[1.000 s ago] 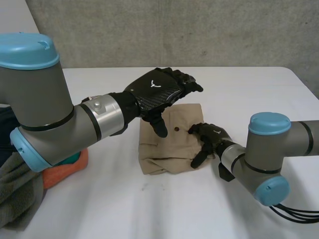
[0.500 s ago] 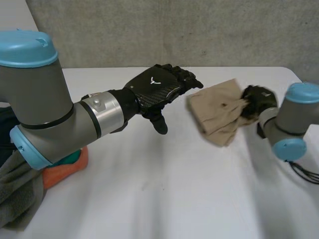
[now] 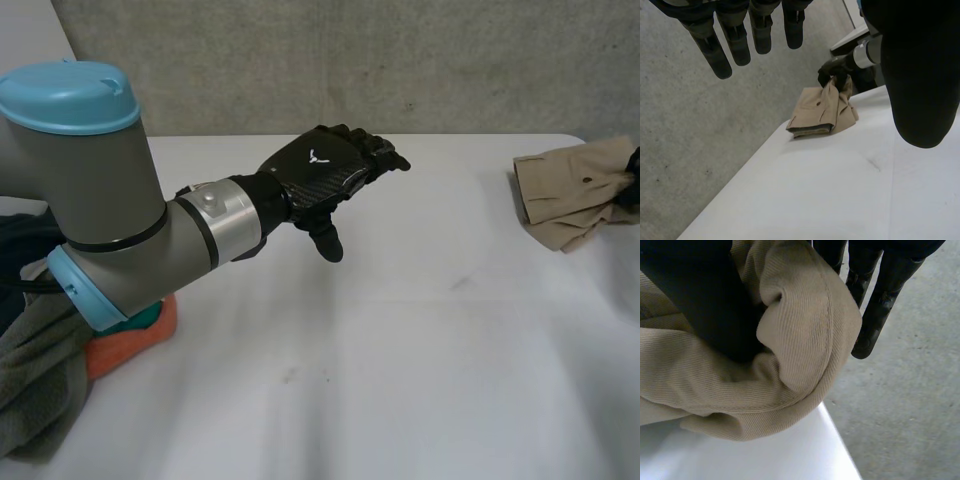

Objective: Fold the laundry.

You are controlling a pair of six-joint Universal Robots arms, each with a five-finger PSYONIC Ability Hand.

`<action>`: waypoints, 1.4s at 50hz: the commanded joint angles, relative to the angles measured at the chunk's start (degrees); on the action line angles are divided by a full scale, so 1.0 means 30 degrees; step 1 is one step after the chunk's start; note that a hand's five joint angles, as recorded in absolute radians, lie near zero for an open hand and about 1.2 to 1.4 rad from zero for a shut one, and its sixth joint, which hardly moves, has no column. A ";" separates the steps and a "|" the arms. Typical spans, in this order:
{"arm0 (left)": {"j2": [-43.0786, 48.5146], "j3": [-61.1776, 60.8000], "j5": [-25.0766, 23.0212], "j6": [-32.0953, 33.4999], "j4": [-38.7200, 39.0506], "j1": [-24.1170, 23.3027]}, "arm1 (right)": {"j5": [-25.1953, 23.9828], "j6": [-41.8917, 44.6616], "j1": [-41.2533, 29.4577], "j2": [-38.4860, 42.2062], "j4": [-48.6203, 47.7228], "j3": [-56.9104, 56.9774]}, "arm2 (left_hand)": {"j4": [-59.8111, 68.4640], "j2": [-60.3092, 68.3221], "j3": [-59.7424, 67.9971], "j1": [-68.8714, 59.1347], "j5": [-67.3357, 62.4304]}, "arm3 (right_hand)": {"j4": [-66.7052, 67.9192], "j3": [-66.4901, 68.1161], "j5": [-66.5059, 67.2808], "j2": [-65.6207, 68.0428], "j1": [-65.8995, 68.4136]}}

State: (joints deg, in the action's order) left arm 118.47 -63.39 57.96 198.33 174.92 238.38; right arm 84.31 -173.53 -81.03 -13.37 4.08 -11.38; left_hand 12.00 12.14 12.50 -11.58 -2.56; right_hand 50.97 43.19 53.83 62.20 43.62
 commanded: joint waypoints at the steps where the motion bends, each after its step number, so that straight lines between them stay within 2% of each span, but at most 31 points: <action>1: 0.0235 -0.0022 -0.0012 0.0012 -0.0005 0.0022 | 0.0371 0.1820 0.0203 -0.0114 -0.0160 -0.0134 | -0.0260 -0.0307 -0.0424 0.0118 0.0445 | -0.3348 -0.0756 -0.7637 -0.7093 -0.0897; 2: 0.0235 -0.0022 -0.0012 0.0012 -0.0005 0.0022 | 0.0577 0.2087 0.0203 -0.0085 -0.0160 -0.0105 | -0.0260 -0.0307 -0.0424 0.0118 0.0445 | -1.1749 -0.9157 -1.6038 -1.5494 -0.9299; 3: 0.0235 -0.0051 -0.0012 0.0012 -0.0005 0.0022 | 0.0753 0.2496 0.0203 -0.0085 -0.0189 -0.0105 | -0.0260 -0.0307 -0.0424 0.0118 0.0445 | -1.3656 -1.1064 -1.7945 -1.7401 -1.1206; 7: 0.0177 -0.0110 -0.0012 0.0012 -0.0005 0.0022 | 0.2361 0.5012 0.0203 0.0119 -0.0596 -0.0075 | -0.0260 -0.0307 -0.0424 0.0118 0.0445 | -1.3656 -1.1064 -1.7945 -1.7401 -1.1206; 17: -0.0145 -0.0403 0.0105 -0.0017 -0.0064 0.0080 | 0.3333 0.5518 0.0057 -0.0288 -0.1653 -0.1451 | -0.0204 -0.0251 -0.0368 0.0062 0.0389 | -1.3656 -1.1064 -1.7945 -1.7401 -1.1206; 20: -0.0496 -0.0637 0.0455 -0.0017 -0.0064 0.0138 | 0.3450 0.5430 -0.0089 -0.2042 -0.2326 -0.3088 | -0.0204 -0.0251 -0.0368 0.0062 0.0389 | -1.3656 -1.1064 -1.7945 -1.7401 -1.1206; 23: -0.1286 -0.0784 0.1216 -0.0017 -0.0005 0.0197 | 0.3654 0.5254 -0.0353 -0.4736 -0.4430 -0.6365 | -0.0204 -0.0251 -0.0368 0.0062 0.0389 | -1.3656 -1.1064 -1.7945 -1.7401 -1.1206; 28: -0.2137 -0.0813 0.3207 -0.0047 0.0024 0.0723 | 0.3480 0.4757 -0.0938 -0.9569 -1.0286 -1.2955 | -0.0148 -0.0195 -0.0312 0.0006 0.0333 | -1.3656 -1.1064 -1.7945 -1.7401 -1.1206; 29: -0.2515 -0.0842 0.4196 0.0040 0.0082 0.1073 | 0.3218 0.4321 -0.1258 -1.1201 -1.2095 -1.5199 | -0.0092 -0.0139 -0.0257 -0.0050 0.0277 | -1.3656 -1.1064 -1.7945 -1.7401 -1.1206; 31: -0.2810 -0.0843 0.5197 0.0129 0.0112 0.1426 | 0.2633 0.3938 -0.1786 -1.2383 -1.3279 -1.6883 | -0.0148 -0.0195 -0.0312 0.0006 0.0333 | -1.3656 -1.1064 -1.7945 -1.7401 -1.1206; 32: -0.2986 -0.0843 0.5841 0.0187 0.0170 0.1631 | 0.1615 0.3588 -0.2456 -1.3521 -1.3778 -1.8458 | -0.0092 -0.0139 -0.0257 -0.0050 0.0277 | -1.3656 -1.1064 -1.7945 -1.7401 -1.1206; 33: -0.3335 -0.0930 0.7210 0.0304 0.0432 0.1981 | 0.0966 0.3410 -0.2811 -1.4083 -1.3783 -1.9141 | -0.0147 -0.0194 -0.0312 0.0005 0.0332 | -1.3656 -1.1064 -1.7945 -1.7401 -1.1206; 35: -0.3630 -0.1135 0.8478 0.0625 0.0726 0.2451 | -0.0672 0.3088 -0.3310 -1.5051 -1.3608 -2.0489 | -0.0315 -0.0362 -0.0480 0.0173 0.0501 | -1.3656 -1.1064 -1.7945 -1.7401 -1.1206; 36: -0.3777 -0.1252 0.9180 0.0917 0.0872 0.2859 | -0.2334 0.2825 -0.3776 -1.5752 -1.3230 -2.1743 | -0.0371 -0.0419 -0.0536 0.0229 0.0557 | -1.3656 -1.1064 -1.7945 -1.7401 -1.1206; 37: -0.3807 -0.1514 1.0202 0.1674 0.1077 0.3675 | -0.3250 0.2735 -0.3984 -1.6107 -1.2936 -2.2306 | -0.0427 -0.0475 -0.0592 0.0285 0.0613 | -1.3656 -1.1064 -1.7945 -1.7401 -1.1206; 39: -0.3808 -0.1808 1.0971 0.2993 0.1225 0.4791 | -0.4892 0.2734 -0.4307 -1.6577 -1.1914 -2.3303 | -0.0428 -0.0475 -0.0593 0.0286 0.0613 | -1.3656 -1.1064 -1.7945 -1.7401 -1.1206; 40: -0.3808 -0.1984 1.1235 0.3812 0.1284 0.5377 | -0.6321 0.2734 -0.4541 -1.7101 -1.0603 -2.4091 | -0.0428 -0.0475 -0.0593 0.0286 0.0613 | -1.3656 -1.1064 -1.7945 -1.7401 -1.1206; 41: -0.3663 -0.2362 1.1586 0.5648 0.1313 0.6398 | -0.6915 0.2792 -0.4630 -1.7338 -0.9778 -2.4360 | -0.0428 -0.0475 -0.0593 0.0286 0.0613 | -1.3656 -1.1064 -1.7945 -1.7401 -1.1206; 44: -0.3078 -0.2950 1.1677 0.8499 0.1342 0.7606 | -0.8439 0.2910 -0.5068 -1.8128 -0.7057 -2.5238 | -0.0428 -0.0475 -0.0593 0.0286 0.0613 | -1.3656 -1.1064 -1.7945 -1.7401 -1.1206; 45: -0.2524 -0.3242 1.1706 1.0190 0.1488 0.8363 | -0.8561 0.3055 -0.5186 -1.8277 -0.6320 -2.5416 | -0.0317 -0.0364 -0.0482 0.0175 0.0502 | -1.3656 -1.1064 -1.7945 -1.7401 -1.1206; 48: -0.1177 -0.3537 1.1910 1.2425 0.2130 1.0150 | -0.8533 0.3931 -0.5625 -1.8308 -0.5027 -2.5971 | -0.0204 -0.0251 -0.0368 0.0062 0.0389 | -1.3656 -1.1064 -1.7945 -1.7401 -1.1206; 52: 0.0405 -0.3509 1.2378 1.3340 0.2572 1.1998 | -0.8503 0.5864 -0.5510 -1.8337 -0.4818 -2.7026 | 0.0242 0.0195 0.0077 -0.0384 -0.0057 | -1.3656 -1.1064 -1.7945 -1.7401 -1.1206; 55: 0.1404 -0.3246 1.2614 1.3459 0.2602 1.2618 | -0.8561 0.7182 -0.5451 -1.8337 -0.4818 -2.7554 | 0.0969 0.0921 0.0804 -0.1111 -0.0783 | -1.3656 -1.1064 -1.7945 -1.7401 -1.1206; 61: 0.2110 -0.2835 1.3228 1.3722 0.3480 1.2824 | -0.8503 0.7832 -0.5451 -1.8337 -0.4730 -2.7819 | 0.7128 0.7080 0.6963 -0.7269 -0.6942 | -1.3656 -1.1064 -1.7945 -1.7401 -1.1206; 62: 0.2052 -0.2835 1.3346 1.3781 0.3684 1.2824 | -0.8503 0.7832 -0.5451 -1.8337 -0.4730 -2.7849 | 0.9306 0.9259 0.9142 -0.9448 -0.9121 | -1.3656 -1.1064 -1.7945 -1.7401 -1.1206; 63: 0.1965 -0.2806 1.3608 1.3926 0.3947 1.2621 | -0.8532 0.7803 -0.5422 -1.8337 -0.4730 -2.7907 | 1.5601 1.5553 1.5436 -1.5743 -1.5415 | -1.3656 -1.1064 -1.7945 -1.7401 -1.1206; 65: 0.1876 -0.2806 1.3815 1.4044 0.4096 1.2474 | -0.8562 0.7832 -0.5393 -1.8337 -0.4759 -2.7966 | 2.2633 2.2586 2.2469 -2.2775 -2.2448 | -1.3656 -1.1064 -1.7945 -1.7401 -1.1206; 70: 0.0998 -0.2220 1.4079 1.3869 0.5208 1.0365 | -0.8562 0.7832 -0.5159 -1.8395 -0.4789 -2.8025 | 2.2666 2.2618 2.2501 -2.2808 -2.2480 | -1.3656 -1.1064 -1.7945 -1.7401 -1.1206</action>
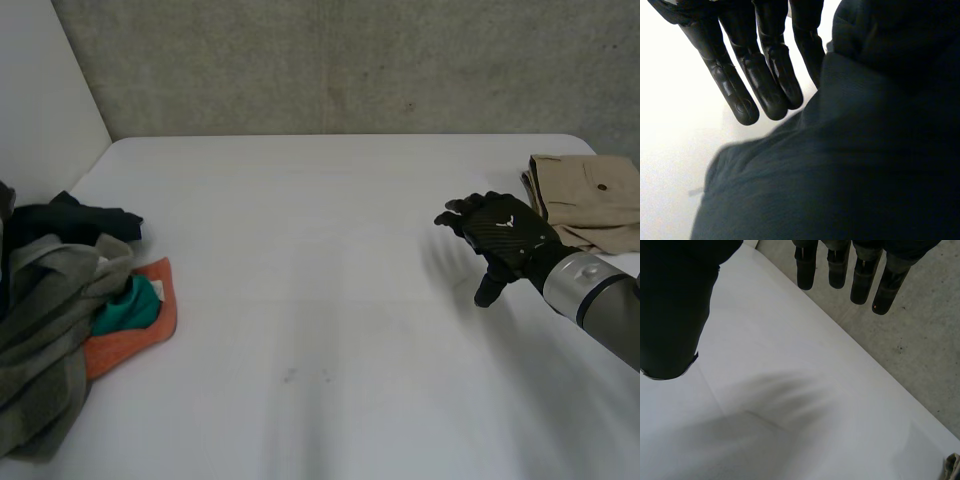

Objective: Fold the laundry.

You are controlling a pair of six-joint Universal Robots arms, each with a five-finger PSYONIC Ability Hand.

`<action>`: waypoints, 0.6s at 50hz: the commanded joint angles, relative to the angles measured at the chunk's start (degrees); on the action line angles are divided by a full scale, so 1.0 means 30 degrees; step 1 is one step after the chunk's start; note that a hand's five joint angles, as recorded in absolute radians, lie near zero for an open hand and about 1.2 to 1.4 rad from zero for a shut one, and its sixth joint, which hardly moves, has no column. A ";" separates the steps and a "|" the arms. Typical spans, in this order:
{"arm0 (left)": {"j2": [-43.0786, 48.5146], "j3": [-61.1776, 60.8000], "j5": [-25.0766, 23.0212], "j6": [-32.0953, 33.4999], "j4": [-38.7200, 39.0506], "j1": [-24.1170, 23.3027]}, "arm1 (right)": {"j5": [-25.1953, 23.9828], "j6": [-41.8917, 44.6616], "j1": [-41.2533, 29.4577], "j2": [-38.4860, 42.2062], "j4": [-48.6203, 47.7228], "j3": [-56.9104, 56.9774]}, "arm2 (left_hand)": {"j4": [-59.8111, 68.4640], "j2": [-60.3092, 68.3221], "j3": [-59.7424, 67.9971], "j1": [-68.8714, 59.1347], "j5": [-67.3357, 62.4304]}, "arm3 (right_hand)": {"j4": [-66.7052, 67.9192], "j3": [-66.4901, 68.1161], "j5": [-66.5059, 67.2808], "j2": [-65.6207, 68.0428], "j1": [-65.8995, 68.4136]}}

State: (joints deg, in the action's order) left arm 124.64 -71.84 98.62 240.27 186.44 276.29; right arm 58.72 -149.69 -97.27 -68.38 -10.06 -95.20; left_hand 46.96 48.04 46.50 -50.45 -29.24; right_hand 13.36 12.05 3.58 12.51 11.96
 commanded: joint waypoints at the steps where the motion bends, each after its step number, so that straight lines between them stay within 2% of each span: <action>1: -0.1291 0.0655 0.0553 -0.0138 0.1660 -0.2679 | -0.0031 -0.0114 0.0341 -0.0117 -0.0104 -0.0082 | 1.1014 1.0652 1.1166 -0.9851 -1.3587 | -0.1121 -0.0684 -0.1192 -0.0837 -0.0654; 6: -0.2960 0.1006 0.0611 -0.0840 0.4061 -0.5286 | -0.0002 -0.0143 0.0576 -0.0264 -0.0134 -0.0082 | 1.1014 1.0652 1.1166 -0.9851 -1.3587 | -0.1121 -0.0684 -0.1192 -0.0837 -0.0654; 7: -0.3514 0.1123 0.0640 -0.1393 0.4935 -0.6218 | -0.0001 -0.0143 0.0577 -0.0322 -0.0134 -0.0082 | 1.1014 1.0652 1.1166 -0.9851 -1.3587 | -0.1121 -0.0684 -0.1192 -0.0837 -0.0654; 10: -0.4162 0.1358 0.0553 -0.2391 0.5791 -0.7746 | 0.0086 -0.0173 0.0635 -0.0527 -0.0134 -0.0082 | 1.1014 1.0652 1.1166 -0.9851 -1.3587 | -0.1121 -0.0684 -0.1192 -0.0837 -0.0654; 11: -0.4425 0.1620 0.0524 -0.3177 0.6084 -0.8882 | 0.0116 -0.0173 0.0693 -0.0586 -0.0134 -0.0082 | 1.1014 1.0652 1.1166 -0.9851 -1.3587 | -0.1121 -0.0684 -0.1192 -0.0837 -0.0654; 17: -0.3902 0.2501 0.0465 -0.5438 0.6116 -1.2142 | 0.0964 -0.0231 0.0869 -0.0850 -0.0105 -0.0082 | 1.1014 1.0652 1.1166 -0.9851 -1.3587 | -0.1121 -0.0684 -0.1192 -0.0837 -0.0654; 21: -0.1913 0.2472 0.0406 -0.6845 0.5941 -1.4776 | 0.1463 -0.0231 0.0986 -0.0938 -0.0134 -0.0053 | 1.1014 1.0652 1.1166 -0.9851 -1.3587 | -0.1121 -0.0684 -0.1192 -0.0837 -0.0654; 25: -0.0246 0.1918 0.0377 -0.7576 0.5794 -1.6359 | 0.1493 -0.0231 0.1192 -0.0968 -0.0134 -0.0024 | 1.1014 1.0652 1.1166 -0.9851 -1.3587 | -0.1121 -0.0684 -0.1192 -0.0837 -0.0654; 28: 0.0695 0.1332 0.0377 -0.8424 0.5765 -1.6860 | 0.1551 -0.0231 0.1309 -0.0938 -0.0134 0.0035 | 1.1014 1.0652 1.1166 -0.9851 -1.3587 | -0.1121 -0.0684 -0.1192 -0.0837 -0.0654; 29: 0.0844 0.1184 0.0348 -0.8720 0.5736 -1.6921 | 0.1580 -0.0231 0.1338 -0.0938 -0.0134 0.0064 | 0.9855 0.9494 1.0008 -0.8693 -1.2429 | -0.1121 -0.0684 -0.1192 -0.0837 -0.0654; 30: 0.0962 0.1009 0.0319 -0.9071 0.5735 -1.7008 | 0.1639 -0.0231 0.1367 -0.0938 -0.0134 0.0093 | 0.6125 0.5763 0.6277 -0.4962 -0.8698 | -0.1121 -0.0684 -0.1192 -0.0837 -0.0654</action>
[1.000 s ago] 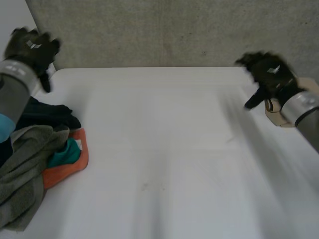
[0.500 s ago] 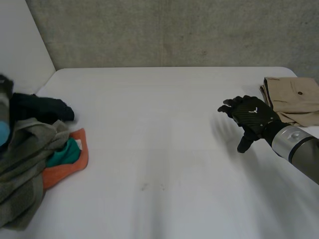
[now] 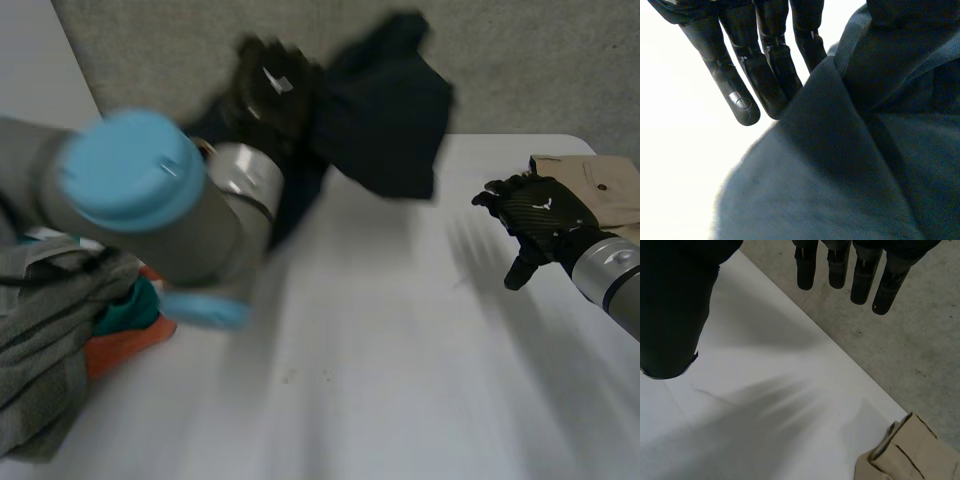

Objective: Fold the laundry.

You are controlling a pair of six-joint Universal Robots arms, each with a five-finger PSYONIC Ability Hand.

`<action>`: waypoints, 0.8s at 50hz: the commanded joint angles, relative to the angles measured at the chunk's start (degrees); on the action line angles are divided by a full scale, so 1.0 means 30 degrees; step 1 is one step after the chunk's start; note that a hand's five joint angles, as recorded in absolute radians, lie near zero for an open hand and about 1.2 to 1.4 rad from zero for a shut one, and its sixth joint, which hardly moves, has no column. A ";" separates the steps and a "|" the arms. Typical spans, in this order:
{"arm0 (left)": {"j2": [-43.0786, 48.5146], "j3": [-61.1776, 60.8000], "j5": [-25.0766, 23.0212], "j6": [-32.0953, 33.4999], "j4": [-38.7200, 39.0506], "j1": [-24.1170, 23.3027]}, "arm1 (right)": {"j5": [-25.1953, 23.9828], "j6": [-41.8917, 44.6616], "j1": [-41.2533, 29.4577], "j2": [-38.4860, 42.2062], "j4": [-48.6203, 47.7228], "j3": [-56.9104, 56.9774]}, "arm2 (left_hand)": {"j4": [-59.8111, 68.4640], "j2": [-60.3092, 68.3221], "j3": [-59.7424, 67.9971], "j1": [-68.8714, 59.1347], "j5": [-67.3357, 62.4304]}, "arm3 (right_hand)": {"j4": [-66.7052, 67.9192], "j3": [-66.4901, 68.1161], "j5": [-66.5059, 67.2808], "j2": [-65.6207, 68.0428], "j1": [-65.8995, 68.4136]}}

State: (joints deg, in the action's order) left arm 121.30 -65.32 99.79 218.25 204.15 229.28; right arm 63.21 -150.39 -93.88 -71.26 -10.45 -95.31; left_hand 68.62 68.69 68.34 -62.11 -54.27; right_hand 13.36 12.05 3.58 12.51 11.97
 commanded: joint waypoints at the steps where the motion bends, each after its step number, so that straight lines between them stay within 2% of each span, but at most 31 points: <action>1: 0.2104 -0.1339 -0.0185 -0.2083 -0.0199 -0.1395 | 0.0314 0.0002 0.0267 0.0023 0.0026 0.0245 | -0.5630 -0.5653 -0.5537 0.3460 0.4181 | -0.1121 -0.0684 -0.1192 -0.0837 -0.0655; 2: 0.2076 -0.1718 -0.0419 -0.2608 -0.0258 -0.1541 | 0.0403 0.0002 0.0267 0.0023 0.0027 0.0304 | -1.6000 -1.6023 -1.5907 1.3830 1.4551 | -0.1121 -0.0684 -0.1192 -0.0837 -0.0655; 3: 0.2075 -0.1896 -0.0566 -0.2817 -0.0287 -0.1600 | 0.0520 0.0002 0.0267 -0.0006 0.0027 0.0334 | -1.9490 -1.9512 -1.9397 1.7320 1.8041 | -0.1121 -0.0684 -0.1192 -0.0837 -0.0655; 8: 0.0586 -0.2629 -0.0919 -0.3434 -0.0375 -0.1602 | 0.1397 -0.0027 0.0238 -0.0618 0.0231 0.0772 | -1.9540 -1.9563 -1.9447 1.7370 1.8091 | -0.1121 -0.0684 -0.1192 -0.0837 -0.0655; 12: -0.1817 -0.3565 -0.0948 -0.3434 -0.1018 -0.0754 | 0.2042 0.0002 0.0209 -0.1526 0.0435 0.1036 | -1.9540 -1.9563 -1.9447 1.7370 1.8091 | -0.1121 -0.0684 -0.1192 -0.0837 -0.0655; 16: -0.3371 -0.4474 -0.0861 -0.3813 -0.2394 0.0389 | 0.2774 0.0002 0.0121 -0.2405 0.1865 0.1387 | -1.9134 -1.9157 -1.9041 1.6964 1.7685 | -0.1121 -0.0684 -0.1192 -0.0837 -0.0655; 21: -0.4340 -0.6083 -0.0802 -0.5829 -0.4822 0.1355 | 0.2719 -0.0027 0.0150 -0.3550 0.4125 0.1828 | -1.7348 -1.7371 -1.7255 1.5178 1.5899 | -0.1121 -0.0684 -0.1192 -0.0837 -0.0655; 27: -0.3903 -0.6615 -0.1006 -0.8206 -0.6000 0.2031 | 0.2514 0.0177 0.0121 -0.4283 0.4860 0.1741 | -1.5992 -1.6015 -1.5899 1.3823 1.4543 | -0.1121 -0.0684 -0.1192 -0.0837 -0.0655; 30: -0.2616 -0.6440 -0.1649 -0.9437 -0.6000 0.2003 | 0.2513 0.0266 0.0004 -0.4284 0.4861 0.1565 | -1.5713 -1.5735 -1.5620 1.3543 1.4264 | -0.1121 -0.0684 -0.1192 -0.0837 -0.0655; 35: -0.0217 -0.5273 -0.3259 -0.9791 -0.5679 0.1974 | 0.2572 0.0324 -0.0055 -0.4080 0.4861 0.1040 | -1.5656 -1.5679 -1.5563 1.3486 1.4207 | -0.1121 -0.0684 -0.1192 -0.0837 -0.0655; 40: 0.1867 -0.3453 -0.3761 -0.9733 -0.5444 0.1739 | 0.2630 0.0354 -0.0055 -0.3904 0.4685 0.0364 | -1.5656 -1.5679 -1.5563 1.3486 1.4207 | -0.1121 -0.0684 -0.1192 -0.0837 -0.0655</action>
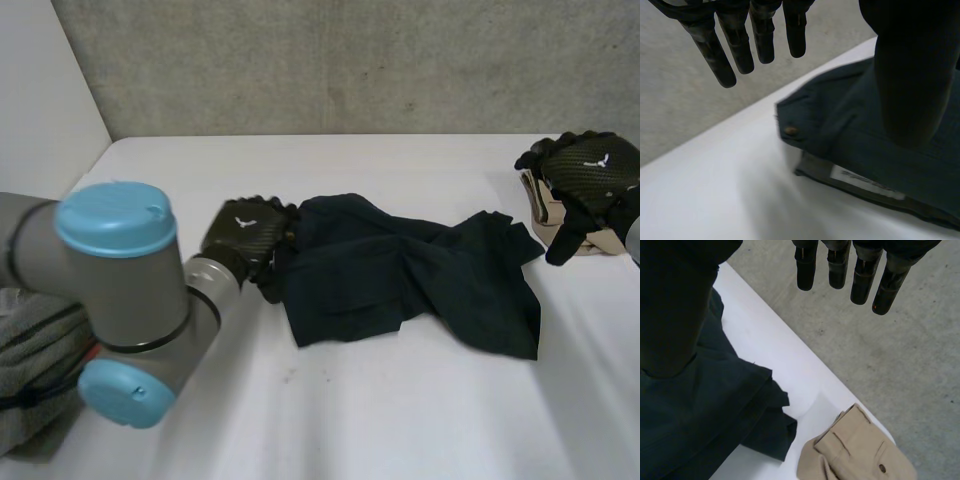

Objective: Fold the laundry.

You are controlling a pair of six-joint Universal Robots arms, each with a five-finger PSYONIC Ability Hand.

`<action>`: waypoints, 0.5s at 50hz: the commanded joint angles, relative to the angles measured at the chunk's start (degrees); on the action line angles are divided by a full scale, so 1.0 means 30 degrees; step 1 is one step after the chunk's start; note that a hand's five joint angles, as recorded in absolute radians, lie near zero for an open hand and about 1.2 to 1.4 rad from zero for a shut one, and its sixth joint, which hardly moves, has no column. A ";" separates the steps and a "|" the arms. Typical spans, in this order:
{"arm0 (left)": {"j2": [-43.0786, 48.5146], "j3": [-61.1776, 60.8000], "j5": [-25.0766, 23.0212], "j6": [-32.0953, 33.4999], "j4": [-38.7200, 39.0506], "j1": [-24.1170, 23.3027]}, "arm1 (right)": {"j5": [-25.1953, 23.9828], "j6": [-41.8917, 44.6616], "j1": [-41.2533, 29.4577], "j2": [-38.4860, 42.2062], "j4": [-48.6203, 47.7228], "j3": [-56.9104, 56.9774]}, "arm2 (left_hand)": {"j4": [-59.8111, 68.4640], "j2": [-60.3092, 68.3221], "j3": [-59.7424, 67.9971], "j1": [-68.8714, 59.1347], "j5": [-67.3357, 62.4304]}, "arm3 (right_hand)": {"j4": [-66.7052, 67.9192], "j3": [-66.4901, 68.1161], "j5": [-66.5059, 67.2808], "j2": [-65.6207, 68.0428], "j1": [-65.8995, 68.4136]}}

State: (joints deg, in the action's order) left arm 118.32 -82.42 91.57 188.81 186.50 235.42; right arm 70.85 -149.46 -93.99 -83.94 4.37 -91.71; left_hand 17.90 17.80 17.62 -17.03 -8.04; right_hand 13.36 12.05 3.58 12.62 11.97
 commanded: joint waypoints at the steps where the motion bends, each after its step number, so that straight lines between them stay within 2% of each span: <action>1: 0.3155 0.2538 -0.1049 0.0081 0.0440 -0.0338 | 0.0084 0.0044 -0.0046 0.0469 -0.0285 -0.0895 | 0.1307 0.1340 0.1398 -0.1597 -0.1259 | -0.1121 -0.0684 -0.1192 -0.0874 -0.0655; 3: 0.4176 0.3414 -0.1020 0.0110 0.0440 -0.0513 | 0.0114 0.0044 -0.0105 0.0966 -0.0372 -0.1012 | 0.2252 0.2286 0.2344 -0.2542 -0.2204 | -0.1121 -0.0684 -0.1192 -0.0874 -0.0655; 5: 0.4766 0.3916 -0.0962 0.0139 0.0440 -0.0602 | 0.0230 0.0044 -0.0193 0.1463 -0.0548 -0.1042 | 0.4992 0.5025 0.5083 -0.5282 -0.4944 | -0.1121 -0.0684 -0.1192 -0.0874 -0.0655; 6: 0.5233 0.4469 -0.0758 0.0197 0.0440 -0.0631 | 0.0260 0.0015 -0.0222 0.1582 -0.0607 -0.1042 | 1.0392 1.0426 1.0484 -1.0682 -1.0344 | -0.1121 -0.0684 -0.1192 -0.0874 -0.0655; 9: 0.5414 0.5030 -0.0378 0.0519 0.0469 -0.0544 | 0.0289 0.0015 -0.0193 0.1759 -0.0782 -0.1013 | 2.0662 2.0695 2.0753 -2.0952 -2.0614 | -0.1121 -0.0684 -0.1192 -0.0874 -0.0655; 12: 0.5093 0.5616 0.2076 0.1221 0.1052 -0.0427 | 0.0289 0.0015 -0.0193 0.1759 -0.0958 -0.0867 | 2.0700 2.0734 2.0792 -2.0990 -2.0652 | -0.1121 -0.0684 -0.1192 -0.0874 -0.0655; 13: 0.4772 0.5820 0.3536 0.1658 0.1722 -0.0311 | 0.0289 0.0015 -0.0164 0.1759 -0.0988 -0.0808 | 2.0700 2.0734 2.0792 -2.0990 -2.0652 | -0.1121 -0.0684 -0.1192 -0.0874 -0.0655; 16: 0.3427 0.6057 0.5595 0.2743 0.3334 0.0361 | 0.0260 0.0015 -0.0164 0.1730 -0.1134 -0.0603 | 2.0700 2.0734 2.0792 -2.0990 -2.0652 | -0.1121 -0.0684 -0.1192 -0.0874 -0.0655; 17: 0.2319 0.6028 0.6210 0.3646 0.4617 0.1002 | 0.0260 0.0015 -0.0193 0.1730 -0.1164 -0.0544 | 2.0700 2.0734 2.0792 -2.0990 -2.0652 | -0.1121 -0.0684 -0.1192 -0.0874 -0.0655; 21: 0.0584 0.6027 0.5634 0.5641 0.7927 0.1858 | 0.0289 -0.0160 -0.0310 0.1671 -0.1252 -0.0368 | 2.0700 2.0734 2.0792 -2.0990 -2.0652 | -0.1121 -0.0684 -0.1192 -0.0874 -0.0655; 23: 0.0259 0.6115 0.4873 0.5968 0.8932 0.1684 | 0.0289 -0.0277 -0.0514 0.1642 -0.1252 -0.0368 | 2.0700 2.0734 2.0792 -2.0990 -2.0652 | -0.1121 -0.0684 -0.1192 -0.0874 -0.0655; 25: 0.0053 0.6407 0.3409 0.5940 0.9812 0.1187 | 0.0289 -0.0307 -0.0719 0.1671 -0.1281 -0.0368 | 2.0700 2.0734 2.0792 -2.0990 -2.0652 | -0.1121 -0.0684 -0.1192 -0.0874 -0.0655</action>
State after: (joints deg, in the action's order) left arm 122.72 -64.06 108.47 203.00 206.00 239.54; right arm 71.71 -149.76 -94.91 -78.80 0.68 -93.09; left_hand 68.60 68.20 66.67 -64.94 -55.00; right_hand 13.36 12.05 3.58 12.62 11.97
